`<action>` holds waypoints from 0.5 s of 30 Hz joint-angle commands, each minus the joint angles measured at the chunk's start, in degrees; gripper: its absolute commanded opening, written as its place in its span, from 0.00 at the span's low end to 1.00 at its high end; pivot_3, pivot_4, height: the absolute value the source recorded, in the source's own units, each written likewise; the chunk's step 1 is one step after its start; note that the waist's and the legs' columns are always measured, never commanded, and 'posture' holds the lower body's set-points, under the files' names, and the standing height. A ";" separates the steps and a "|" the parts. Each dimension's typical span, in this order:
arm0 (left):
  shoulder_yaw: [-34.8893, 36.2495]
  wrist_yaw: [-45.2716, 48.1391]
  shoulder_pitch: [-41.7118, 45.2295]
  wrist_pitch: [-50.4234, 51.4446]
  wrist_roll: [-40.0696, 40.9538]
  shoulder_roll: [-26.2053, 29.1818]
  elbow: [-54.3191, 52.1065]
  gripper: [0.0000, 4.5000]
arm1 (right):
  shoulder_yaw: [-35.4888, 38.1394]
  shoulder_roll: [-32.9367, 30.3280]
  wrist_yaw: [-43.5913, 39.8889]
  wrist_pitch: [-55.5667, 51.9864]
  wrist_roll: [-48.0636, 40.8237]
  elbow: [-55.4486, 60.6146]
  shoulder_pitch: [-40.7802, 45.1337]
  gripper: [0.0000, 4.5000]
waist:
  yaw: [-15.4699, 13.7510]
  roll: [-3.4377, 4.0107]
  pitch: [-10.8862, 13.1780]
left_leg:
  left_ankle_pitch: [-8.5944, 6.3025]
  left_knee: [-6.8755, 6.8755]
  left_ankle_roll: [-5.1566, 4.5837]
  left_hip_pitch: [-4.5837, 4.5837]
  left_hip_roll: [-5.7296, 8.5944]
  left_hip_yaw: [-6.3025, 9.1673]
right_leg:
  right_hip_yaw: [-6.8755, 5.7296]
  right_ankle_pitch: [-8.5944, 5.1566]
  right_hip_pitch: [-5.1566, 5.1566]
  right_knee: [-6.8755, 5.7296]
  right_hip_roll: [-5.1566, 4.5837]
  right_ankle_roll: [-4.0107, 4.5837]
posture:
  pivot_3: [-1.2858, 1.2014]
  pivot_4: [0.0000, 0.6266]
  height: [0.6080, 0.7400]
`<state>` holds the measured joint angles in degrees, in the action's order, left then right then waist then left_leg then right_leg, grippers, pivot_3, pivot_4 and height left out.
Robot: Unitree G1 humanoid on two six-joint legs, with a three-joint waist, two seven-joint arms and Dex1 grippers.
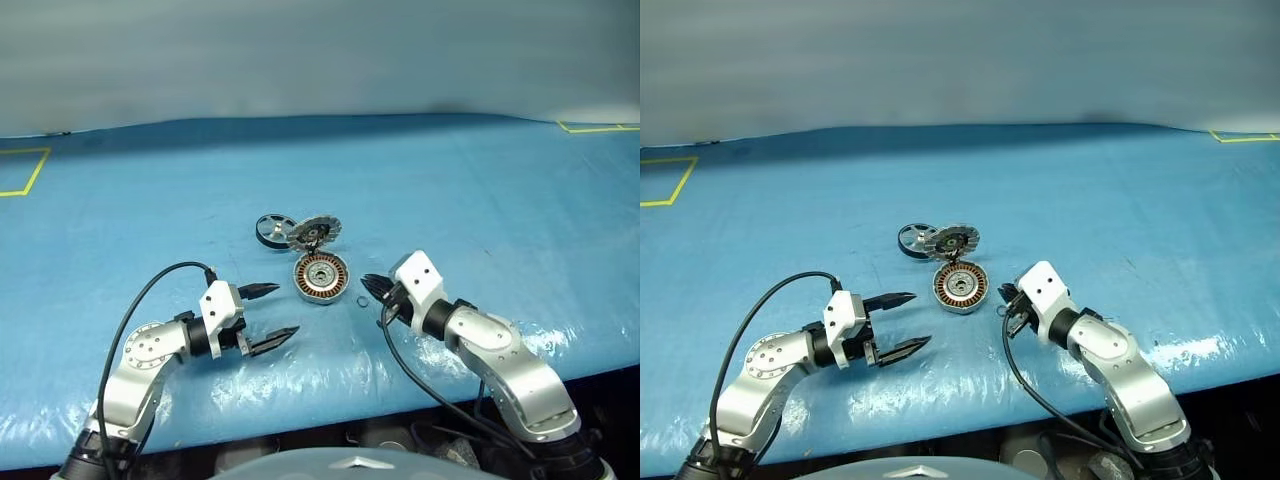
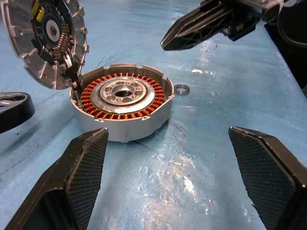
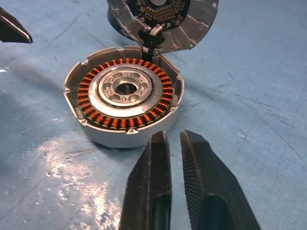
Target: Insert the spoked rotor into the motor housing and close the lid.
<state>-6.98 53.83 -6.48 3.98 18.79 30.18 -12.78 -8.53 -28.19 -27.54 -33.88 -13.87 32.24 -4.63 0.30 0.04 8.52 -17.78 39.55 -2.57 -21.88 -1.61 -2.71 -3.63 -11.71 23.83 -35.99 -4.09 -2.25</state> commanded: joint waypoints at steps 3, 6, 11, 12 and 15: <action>0.18 0.26 -0.35 0.66 1.23 0.02 -1.60 0.95 | 2.71 1.39 -0.74 3.79 -1.68 0.37 -2.27 0.53 | 0.07 0.00 0.00 | 0.00 0.00 0.00 0.02 0.00 -0.02 | 0.03 -0.03 -0.01 0.00 0.01 -0.07 | 0.52 0.24 1.00; -0.88 0.15 0.66 0.59 0.72 -0.80 -1.11 0.95 | 1.85 1.53 -0.66 4.46 -0.58 -1.91 -2.44 0.67 | 0.03 -0.01 0.00 | 0.00 0.01 -0.01 0.03 0.01 -0.02 | 0.04 -0.01 -0.03 0.00 0.01 -0.03 | 0.52 0.24 1.00; -1.74 -0.11 2.25 0.52 0.22 -1.89 -0.68 0.95 | -0.42 1.26 -1.31 7.21 2.17 -6.08 -2.43 0.67 | -0.03 0.00 0.00 | 0.00 0.02 -0.01 0.04 0.01 -0.01 | 0.04 0.09 -0.02 0.00 0.03 0.16 | 0.52 0.24 1.00; -1.80 -0.04 2.37 0.42 0.17 -1.93 -0.58 0.95 | -0.86 1.08 -1.24 7.38 2.86 -6.64 -2.33 0.67 | -0.02 -0.01 0.00 | -0.01 0.01 -0.01 0.04 0.01 -0.02 | 0.05 0.10 -0.02 -0.01 0.03 0.17 | 0.52 0.24 1.00; -1.25 0.92 2.10 -0.44 0.60 -1.52 0.33 0.95 | -1.95 0.73 -1.61 8.93 4.64 -8.38 -2.25 0.67 | -0.02 0.00 0.00 | -0.01 0.01 -0.02 0.04 0.02 -0.03 | 0.07 0.11 -0.02 0.00 0.03 0.17 | 0.52 0.24 1.00</action>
<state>-8.59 53.97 -4.39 4.55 19.05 28.38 -12.30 -10.34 -27.24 -28.75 -27.30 -10.21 23.70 -7.18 0.28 0.04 8.52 -17.79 39.56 -2.60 -21.84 -1.59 -2.75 -3.57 -11.61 23.81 -35.99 -4.06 -2.08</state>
